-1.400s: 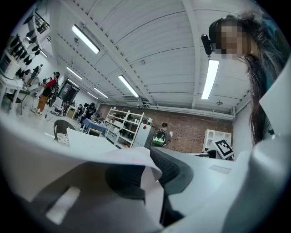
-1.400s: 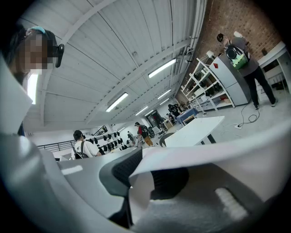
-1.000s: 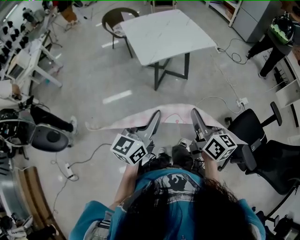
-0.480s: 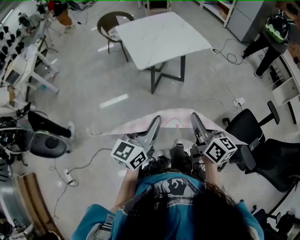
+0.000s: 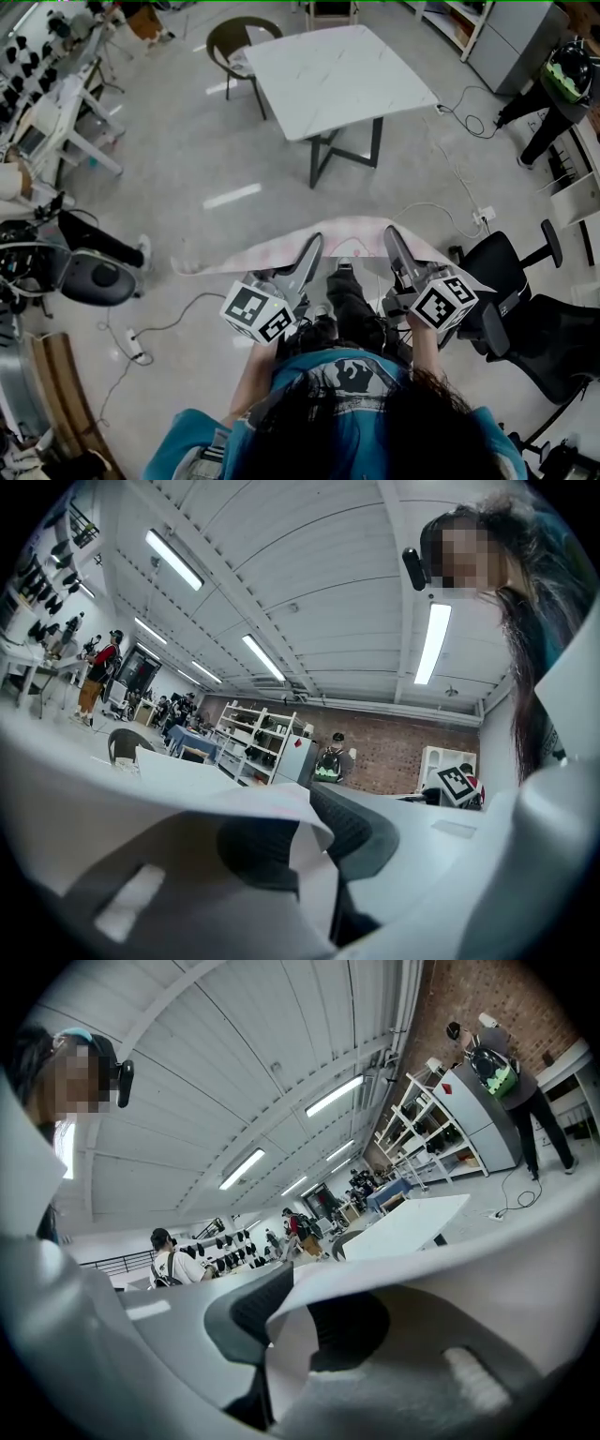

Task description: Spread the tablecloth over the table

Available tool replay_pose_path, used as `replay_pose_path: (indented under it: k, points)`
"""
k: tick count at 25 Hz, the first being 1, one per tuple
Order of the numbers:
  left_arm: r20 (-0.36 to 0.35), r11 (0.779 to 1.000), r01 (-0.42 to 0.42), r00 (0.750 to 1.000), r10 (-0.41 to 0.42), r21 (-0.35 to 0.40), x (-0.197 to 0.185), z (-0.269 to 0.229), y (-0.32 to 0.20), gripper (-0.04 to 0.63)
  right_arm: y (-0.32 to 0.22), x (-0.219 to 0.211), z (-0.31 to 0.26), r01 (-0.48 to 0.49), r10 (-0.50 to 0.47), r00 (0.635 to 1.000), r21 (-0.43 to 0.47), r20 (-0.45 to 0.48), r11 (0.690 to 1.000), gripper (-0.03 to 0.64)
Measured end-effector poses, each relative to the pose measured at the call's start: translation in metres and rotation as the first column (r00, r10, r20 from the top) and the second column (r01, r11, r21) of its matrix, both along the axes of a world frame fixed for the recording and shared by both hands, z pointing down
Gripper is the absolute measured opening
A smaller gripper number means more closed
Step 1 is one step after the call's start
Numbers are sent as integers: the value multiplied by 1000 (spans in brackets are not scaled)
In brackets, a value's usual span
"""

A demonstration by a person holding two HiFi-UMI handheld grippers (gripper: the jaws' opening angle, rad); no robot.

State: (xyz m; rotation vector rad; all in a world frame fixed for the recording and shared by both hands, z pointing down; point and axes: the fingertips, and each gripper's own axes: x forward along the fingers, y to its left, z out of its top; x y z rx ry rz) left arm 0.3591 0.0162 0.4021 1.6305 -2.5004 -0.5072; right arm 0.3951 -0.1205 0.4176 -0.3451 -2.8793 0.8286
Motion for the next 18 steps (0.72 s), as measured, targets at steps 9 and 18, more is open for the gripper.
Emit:
replay_pose_path:
  k: [9, 18]
  points:
    - [19, 996, 82, 996, -82, -33, -63, -5, -1, 58, -2, -75, 1, 94, -94, 995, -9, -14, 996, 48]
    - [28, 986, 162, 987, -161, -47, -152, -11, -22, 57, -24, -173, -4, 194, -195, 981, -36, -12, 980, 51]
